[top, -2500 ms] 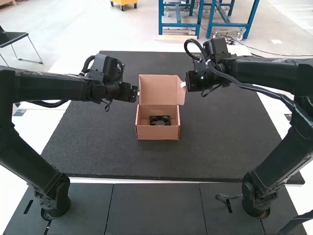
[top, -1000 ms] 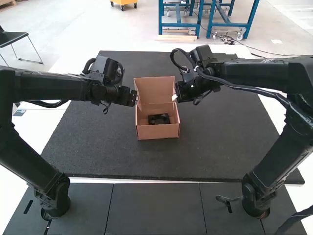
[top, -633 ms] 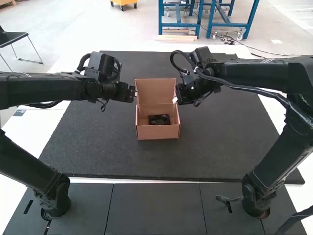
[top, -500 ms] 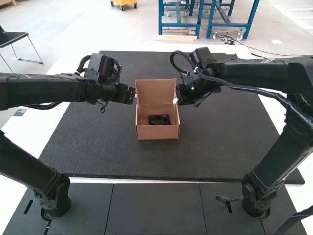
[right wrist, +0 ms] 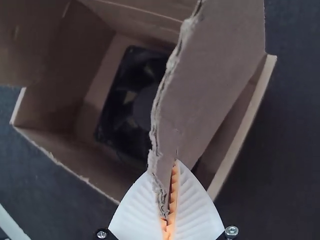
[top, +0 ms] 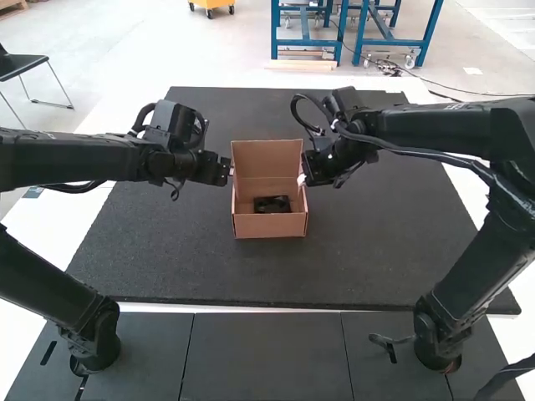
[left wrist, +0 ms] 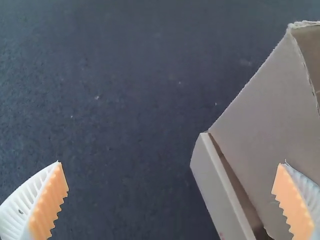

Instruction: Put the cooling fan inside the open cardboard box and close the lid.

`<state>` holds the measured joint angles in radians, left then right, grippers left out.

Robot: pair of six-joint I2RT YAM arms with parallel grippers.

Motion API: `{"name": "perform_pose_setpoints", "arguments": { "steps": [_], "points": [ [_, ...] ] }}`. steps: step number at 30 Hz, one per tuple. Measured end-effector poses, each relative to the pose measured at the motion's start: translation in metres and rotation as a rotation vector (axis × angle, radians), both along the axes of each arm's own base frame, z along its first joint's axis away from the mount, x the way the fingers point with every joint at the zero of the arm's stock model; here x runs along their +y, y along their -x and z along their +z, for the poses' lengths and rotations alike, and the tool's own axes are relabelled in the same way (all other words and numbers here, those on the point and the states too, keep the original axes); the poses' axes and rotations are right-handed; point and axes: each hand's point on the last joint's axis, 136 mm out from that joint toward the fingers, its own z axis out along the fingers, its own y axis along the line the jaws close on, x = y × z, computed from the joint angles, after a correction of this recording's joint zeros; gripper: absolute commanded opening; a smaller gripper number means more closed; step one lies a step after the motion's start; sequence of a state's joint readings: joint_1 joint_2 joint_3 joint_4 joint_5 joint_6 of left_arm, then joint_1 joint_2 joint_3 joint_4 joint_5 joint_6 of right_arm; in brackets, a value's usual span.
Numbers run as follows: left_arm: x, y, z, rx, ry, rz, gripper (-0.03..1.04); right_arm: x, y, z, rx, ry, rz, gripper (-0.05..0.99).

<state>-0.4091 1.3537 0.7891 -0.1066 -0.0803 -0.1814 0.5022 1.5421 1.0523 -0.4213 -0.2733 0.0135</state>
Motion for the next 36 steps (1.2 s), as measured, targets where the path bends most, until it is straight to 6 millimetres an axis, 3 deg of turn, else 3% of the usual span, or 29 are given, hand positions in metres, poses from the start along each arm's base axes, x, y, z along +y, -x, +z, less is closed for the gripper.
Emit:
{"name": "perform_pose_setpoints", "arguments": {
  "steps": [14, 21, 28, 32, 36],
  "points": [
    [-0.002, 0.011, -0.016, 0.046, -0.002, -0.024, 0.97, -0.01, 0.019, -0.021, 0.078, 0.044, 0.004, -0.02],
    [-0.004, 0.033, -0.041, 0.136, -0.037, -0.054, 0.97, -0.013, 0.034, -0.037, 0.121, 0.069, 0.018, 0.0],
    [-0.001, 0.042, -0.029, 0.133, -0.031, -0.059, 0.97, -0.011, 0.032, -0.03, 0.131, 0.063, 0.007, 0.88],
    [0.007, 0.044, -0.015, 0.108, -0.027, -0.039, 0.97, -0.006, 0.024, -0.009, 0.124, 0.053, 0.005, 0.92],
    [0.025, 0.028, 0.014, 0.035, -0.014, 0.032, 0.97, -0.004, 0.022, 0.01, 0.126, 0.051, 0.005, 0.92]
  ]
}}
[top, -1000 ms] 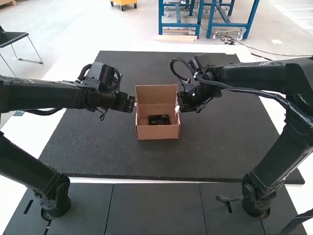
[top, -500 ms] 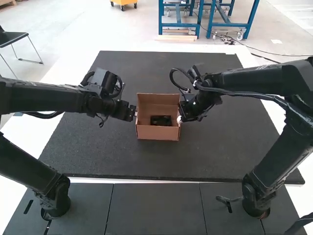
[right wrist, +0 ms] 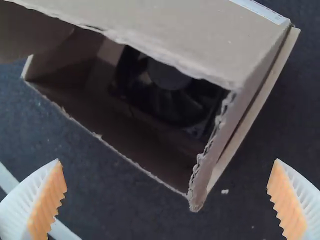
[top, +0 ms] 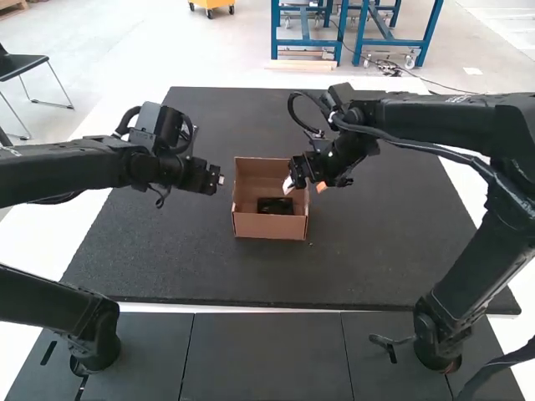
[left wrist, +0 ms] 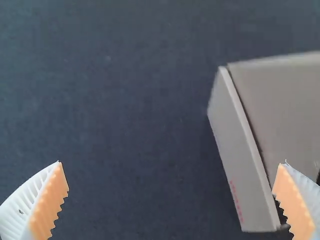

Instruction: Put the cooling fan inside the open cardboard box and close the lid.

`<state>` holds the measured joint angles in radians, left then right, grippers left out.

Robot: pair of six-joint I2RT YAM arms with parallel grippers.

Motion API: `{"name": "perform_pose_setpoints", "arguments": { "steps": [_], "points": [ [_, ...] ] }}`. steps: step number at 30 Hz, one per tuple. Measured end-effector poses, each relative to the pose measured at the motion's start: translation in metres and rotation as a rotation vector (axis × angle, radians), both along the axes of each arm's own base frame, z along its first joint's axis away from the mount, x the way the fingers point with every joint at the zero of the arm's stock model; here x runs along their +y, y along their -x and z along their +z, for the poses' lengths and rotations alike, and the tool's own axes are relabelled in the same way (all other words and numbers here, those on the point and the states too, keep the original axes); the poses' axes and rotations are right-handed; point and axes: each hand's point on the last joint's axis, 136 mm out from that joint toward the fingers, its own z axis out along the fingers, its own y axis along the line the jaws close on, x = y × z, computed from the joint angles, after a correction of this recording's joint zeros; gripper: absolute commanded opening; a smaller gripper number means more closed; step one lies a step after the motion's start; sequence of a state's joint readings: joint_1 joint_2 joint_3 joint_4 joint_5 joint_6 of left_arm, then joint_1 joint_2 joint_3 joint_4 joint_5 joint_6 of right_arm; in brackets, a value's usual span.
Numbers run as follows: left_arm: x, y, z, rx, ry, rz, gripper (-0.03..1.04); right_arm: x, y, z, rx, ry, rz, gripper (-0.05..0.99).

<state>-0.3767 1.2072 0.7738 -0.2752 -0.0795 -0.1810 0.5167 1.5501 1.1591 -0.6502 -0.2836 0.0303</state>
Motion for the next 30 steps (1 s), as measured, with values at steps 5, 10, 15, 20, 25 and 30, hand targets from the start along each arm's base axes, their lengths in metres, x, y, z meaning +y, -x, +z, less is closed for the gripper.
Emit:
{"name": "perform_pose_setpoints", "arguments": {
  "steps": [5, 10, 15, 20, 25, 30],
  "points": [
    [0.021, -0.025, 0.039, -0.101, 0.013, 0.088, 0.97, -0.005, 0.01, 0.019, -0.011, -0.008, 0.001, 0.92],
    [0.024, -0.038, 0.061, -0.144, 0.019, 0.111, 0.97, -0.015, 0.016, 0.061, -0.144, -0.063, -0.015, 0.91],
    [0.008, -0.052, 0.068, -0.145, 0.018, 0.087, 0.97, -0.028, 0.013, 0.1, -0.366, -0.144, -0.069, 0.9],
    [-0.023, -0.056, 0.075, -0.149, 0.025, 0.02, 0.97, -0.041, 0.029, 0.118, -0.426, -0.165, -0.093, 0.9],
    [-0.035, -0.056, 0.077, -0.143, 0.025, -0.006, 0.97, -0.049, 0.041, 0.115, -0.408, -0.145, -0.1, 0.9],
    [-0.053, -0.052, 0.076, -0.132, 0.023, -0.049, 0.97, -0.057, 0.054, 0.109, -0.372, -0.123, -0.098, 0.9]
  ]
}}
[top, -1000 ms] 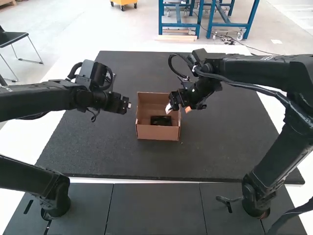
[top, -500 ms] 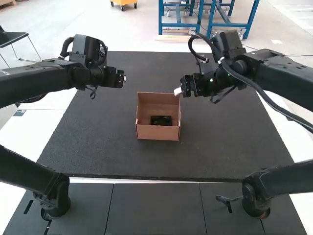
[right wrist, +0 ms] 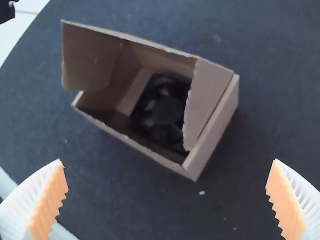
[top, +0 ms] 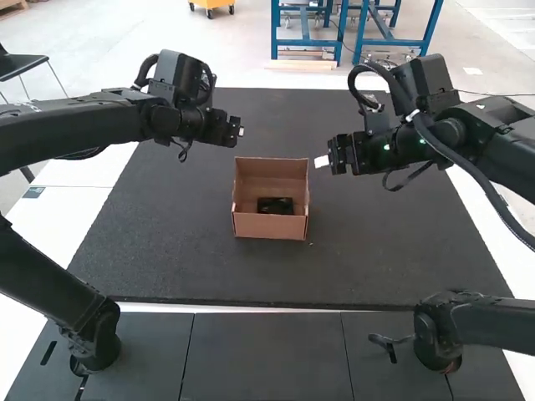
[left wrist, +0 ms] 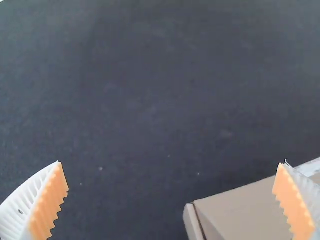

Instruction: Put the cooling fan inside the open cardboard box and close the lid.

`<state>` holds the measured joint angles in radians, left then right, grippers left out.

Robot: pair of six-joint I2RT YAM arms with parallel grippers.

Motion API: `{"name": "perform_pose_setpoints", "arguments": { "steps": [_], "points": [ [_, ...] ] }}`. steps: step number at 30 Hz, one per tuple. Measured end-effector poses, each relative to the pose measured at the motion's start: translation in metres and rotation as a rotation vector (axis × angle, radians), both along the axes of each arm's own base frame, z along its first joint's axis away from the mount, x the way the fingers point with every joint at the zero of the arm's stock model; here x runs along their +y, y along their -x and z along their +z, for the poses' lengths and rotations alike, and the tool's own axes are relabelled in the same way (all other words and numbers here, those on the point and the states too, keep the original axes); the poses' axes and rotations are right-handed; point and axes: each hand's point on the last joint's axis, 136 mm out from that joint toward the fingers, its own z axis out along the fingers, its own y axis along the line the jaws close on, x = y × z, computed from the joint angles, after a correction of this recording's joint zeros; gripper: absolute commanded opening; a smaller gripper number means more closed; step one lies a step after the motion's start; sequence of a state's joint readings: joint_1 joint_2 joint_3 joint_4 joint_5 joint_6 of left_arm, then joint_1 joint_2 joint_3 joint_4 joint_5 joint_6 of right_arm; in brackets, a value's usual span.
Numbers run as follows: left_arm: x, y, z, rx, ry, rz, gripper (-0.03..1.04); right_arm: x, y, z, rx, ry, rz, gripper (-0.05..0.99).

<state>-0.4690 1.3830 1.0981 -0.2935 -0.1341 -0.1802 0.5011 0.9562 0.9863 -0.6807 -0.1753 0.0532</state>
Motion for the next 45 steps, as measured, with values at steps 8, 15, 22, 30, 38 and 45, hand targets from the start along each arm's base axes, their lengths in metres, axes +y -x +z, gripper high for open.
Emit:
{"name": "perform_pose_setpoints", "arguments": {
  "steps": [8, 15, 22, 30, 38, 45],
  "points": [
    [-0.025, 0.013, -0.014, 0.043, -0.019, -0.069, 0.97, -0.006, 0.011, 0.002, 0.007, 0.003, 0.0, 0.9],
    [-0.032, 0.017, -0.016, 0.051, -0.024, -0.088, 0.97, -0.007, 0.013, 0.001, 0.013, 0.005, -0.002, 0.9],
    [-0.031, 0.022, -0.025, 0.079, -0.032, -0.096, 0.97, -0.008, 0.015, -0.001, 0.025, 0.012, -0.002, 0.9],
    [-0.028, 0.032, -0.05, 0.14, -0.053, -0.108, 0.97, -0.01, 0.019, -0.005, 0.046, 0.023, -0.003, 0.9],
    [-0.029, 0.037, -0.056, 0.165, -0.052, -0.124, 0.97, -0.011, 0.019, -0.006, 0.052, 0.023, -0.005, 0.9],
    [-0.033, 0.03, -0.033, 0.084, -0.008, -0.127, 0.97, -0.011, 0.02, -0.006, 0.053, 0.024, -0.005, 0.9]
  ]
}}
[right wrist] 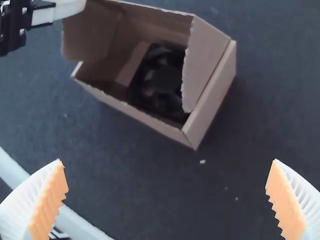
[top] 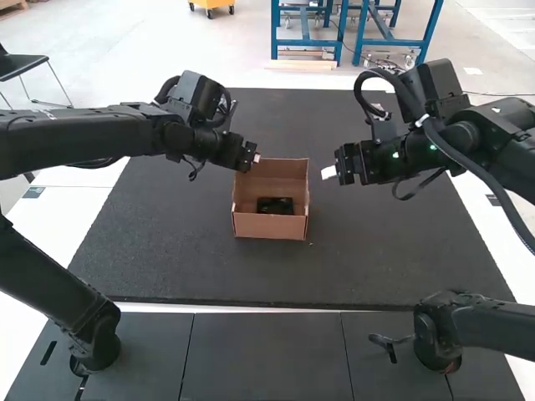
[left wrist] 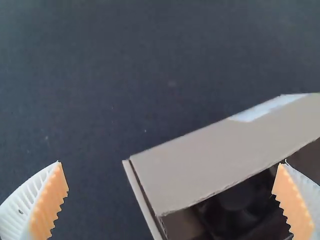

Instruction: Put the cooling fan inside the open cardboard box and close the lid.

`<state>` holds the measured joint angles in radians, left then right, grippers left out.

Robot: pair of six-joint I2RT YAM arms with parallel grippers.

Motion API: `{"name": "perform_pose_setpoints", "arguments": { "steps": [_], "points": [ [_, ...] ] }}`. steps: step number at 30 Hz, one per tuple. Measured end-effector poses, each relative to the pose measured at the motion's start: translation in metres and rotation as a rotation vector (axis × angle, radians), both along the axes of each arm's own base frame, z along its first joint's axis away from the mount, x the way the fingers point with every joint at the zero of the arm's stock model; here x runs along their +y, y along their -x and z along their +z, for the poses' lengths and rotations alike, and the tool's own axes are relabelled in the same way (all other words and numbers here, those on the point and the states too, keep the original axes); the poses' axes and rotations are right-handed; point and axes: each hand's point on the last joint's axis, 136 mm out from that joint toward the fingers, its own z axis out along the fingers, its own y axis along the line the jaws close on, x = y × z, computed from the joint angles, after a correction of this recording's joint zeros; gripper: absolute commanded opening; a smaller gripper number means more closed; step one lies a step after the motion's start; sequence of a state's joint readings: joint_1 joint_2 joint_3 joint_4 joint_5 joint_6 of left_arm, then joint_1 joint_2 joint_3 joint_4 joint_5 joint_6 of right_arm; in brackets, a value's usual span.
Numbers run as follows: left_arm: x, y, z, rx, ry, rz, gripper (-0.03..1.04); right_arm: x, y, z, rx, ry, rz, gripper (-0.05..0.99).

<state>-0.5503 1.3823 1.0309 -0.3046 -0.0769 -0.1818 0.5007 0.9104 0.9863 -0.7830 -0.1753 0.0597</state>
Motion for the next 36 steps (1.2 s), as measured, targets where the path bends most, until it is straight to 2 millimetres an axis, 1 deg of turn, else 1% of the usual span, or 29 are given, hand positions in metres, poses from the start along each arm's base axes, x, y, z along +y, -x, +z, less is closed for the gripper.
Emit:
{"name": "perform_pose_setpoints", "arguments": {
  "steps": [4, 7, 10, 13, 17, 20, 26, 33, 36],
  "points": [
    [-0.002, -0.003, 0.022, -0.067, 0.043, 0.001, 0.97, 0.0, 0.0, 0.0, 0.001, 0.001, 0.0, 0.9],
    [-0.002, -0.007, 0.027, -0.087, 0.058, 0.006, 0.97, 0.0, 0.0, 0.0, 0.001, 0.001, 0.0, 0.9],
    [-0.002, -0.014, 0.021, -0.083, 0.057, 0.017, 0.97, 0.0, 0.0, 0.0, 0.001, 0.0, 0.0, 0.9],
    [-0.003, -0.021, 0.007, -0.062, 0.046, 0.022, 0.97, 0.0, 0.0, 0.0, 0.001, 0.001, 0.0, 0.9],
    [-0.005, -0.024, -0.011, -0.026, 0.024, 0.022, 0.97, 0.0, 0.0, 0.0, 0.001, 0.001, 0.0, 0.9],
    [-0.005, -0.024, -0.02, 0.0, 0.008, 0.022, 0.97, 0.0, 0.0, 0.0, 0.001, 0.001, 0.0, 0.9],
    [-0.002, -0.018, -0.025, 0.053, -0.023, 0.022, 0.97, 0.0, 0.0, 0.0, 0.001, 0.001, 0.0, 0.9],
    [0.002, -0.006, -0.037, 0.122, -0.05, 0.008, 0.97, 0.0, 0.0, 0.0, 0.0, 0.0, 0.0, 0.9],
    [0.001, -0.006, -0.037, 0.123, -0.047, 0.004, 0.97, 0.0, 0.0, 0.0, 0.0, 0.0, 0.0, 0.9]
  ]
}}
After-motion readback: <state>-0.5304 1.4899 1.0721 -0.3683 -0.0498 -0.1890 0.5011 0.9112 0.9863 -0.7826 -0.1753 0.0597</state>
